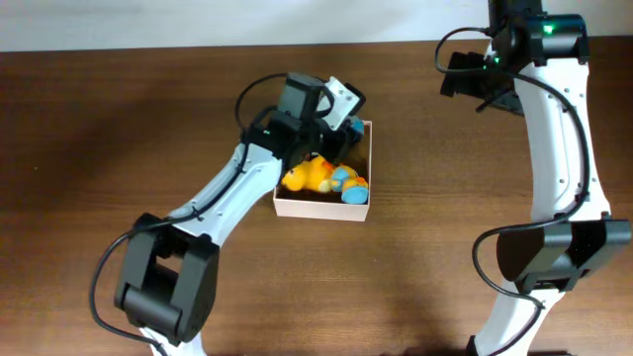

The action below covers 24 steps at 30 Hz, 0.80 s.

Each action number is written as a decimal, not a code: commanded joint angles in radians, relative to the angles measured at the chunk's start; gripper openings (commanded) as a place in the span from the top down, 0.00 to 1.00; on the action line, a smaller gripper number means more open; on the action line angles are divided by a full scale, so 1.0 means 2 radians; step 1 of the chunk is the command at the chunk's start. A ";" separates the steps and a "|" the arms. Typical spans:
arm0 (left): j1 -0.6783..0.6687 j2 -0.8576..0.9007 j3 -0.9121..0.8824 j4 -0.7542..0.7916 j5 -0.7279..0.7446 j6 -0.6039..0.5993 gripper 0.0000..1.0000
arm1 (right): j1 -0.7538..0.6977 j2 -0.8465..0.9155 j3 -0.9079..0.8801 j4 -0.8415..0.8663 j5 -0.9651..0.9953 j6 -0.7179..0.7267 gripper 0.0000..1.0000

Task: Pack container
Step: 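Carry the blue ball into the box and open the left gripper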

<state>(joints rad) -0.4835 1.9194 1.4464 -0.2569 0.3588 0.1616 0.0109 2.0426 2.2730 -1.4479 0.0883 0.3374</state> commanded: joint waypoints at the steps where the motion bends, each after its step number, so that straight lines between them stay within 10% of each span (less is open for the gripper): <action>1: -0.009 0.001 0.002 0.013 0.000 0.006 0.50 | 0.000 -0.017 0.009 0.000 0.001 0.004 0.01; 7: -0.009 0.005 0.002 0.010 0.000 0.006 0.49 | 0.000 -0.017 0.009 0.000 0.001 0.004 0.01; 11: -0.009 0.006 0.002 0.005 0.000 0.006 0.25 | 0.000 -0.017 0.009 0.000 0.001 0.004 0.01; 24: -0.004 0.004 0.002 -0.003 -0.001 -0.019 0.00 | 0.001 -0.017 0.009 0.000 0.001 0.004 0.01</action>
<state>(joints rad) -0.5026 1.9209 1.4464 -0.2588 0.3588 0.1619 0.0109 2.0426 2.2730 -1.4479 0.0883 0.3370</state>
